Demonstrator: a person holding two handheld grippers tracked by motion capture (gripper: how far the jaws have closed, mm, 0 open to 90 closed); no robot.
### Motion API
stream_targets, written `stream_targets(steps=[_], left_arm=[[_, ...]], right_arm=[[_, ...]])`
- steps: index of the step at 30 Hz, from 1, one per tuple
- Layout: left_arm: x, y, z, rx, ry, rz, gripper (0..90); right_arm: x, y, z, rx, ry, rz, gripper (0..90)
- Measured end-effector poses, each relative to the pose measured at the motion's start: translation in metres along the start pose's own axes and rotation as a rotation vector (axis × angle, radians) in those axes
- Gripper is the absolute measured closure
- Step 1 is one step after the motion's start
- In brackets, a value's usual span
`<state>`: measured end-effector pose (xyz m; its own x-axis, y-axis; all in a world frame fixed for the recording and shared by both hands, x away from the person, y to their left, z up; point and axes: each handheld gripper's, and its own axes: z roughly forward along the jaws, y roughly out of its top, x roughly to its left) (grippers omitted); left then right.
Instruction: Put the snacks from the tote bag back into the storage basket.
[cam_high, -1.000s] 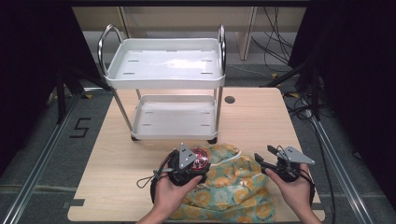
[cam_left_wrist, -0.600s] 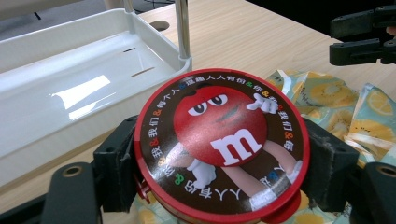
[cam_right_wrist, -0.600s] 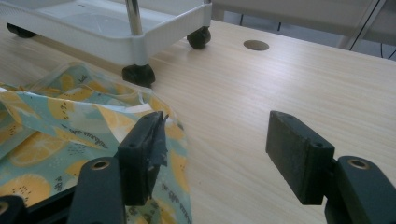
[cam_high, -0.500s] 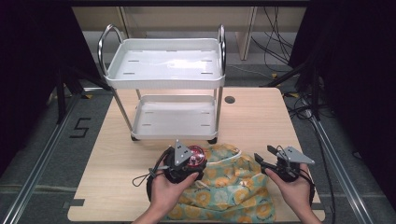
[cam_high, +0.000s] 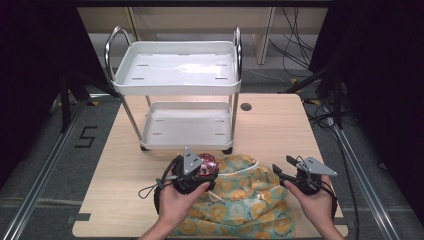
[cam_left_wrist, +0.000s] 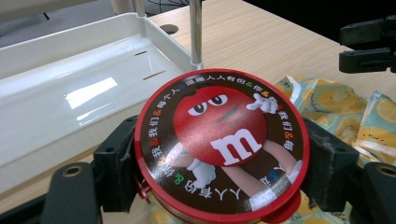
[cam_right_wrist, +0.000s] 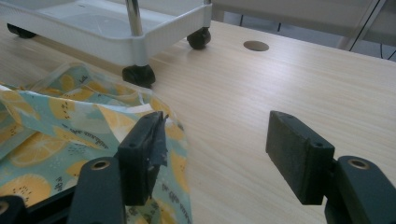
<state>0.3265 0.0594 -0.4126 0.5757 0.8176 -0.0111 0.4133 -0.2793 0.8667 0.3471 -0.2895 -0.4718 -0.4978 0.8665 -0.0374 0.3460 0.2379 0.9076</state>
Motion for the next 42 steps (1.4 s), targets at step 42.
stream_targets(steps=[42], left_arm=[[0.015,0.004,0.000,0.004,0.047,-0.033,25.3]], right_arm=[[0.000,0.000,0.001,-0.008,0.004,-0.014,38.2]])
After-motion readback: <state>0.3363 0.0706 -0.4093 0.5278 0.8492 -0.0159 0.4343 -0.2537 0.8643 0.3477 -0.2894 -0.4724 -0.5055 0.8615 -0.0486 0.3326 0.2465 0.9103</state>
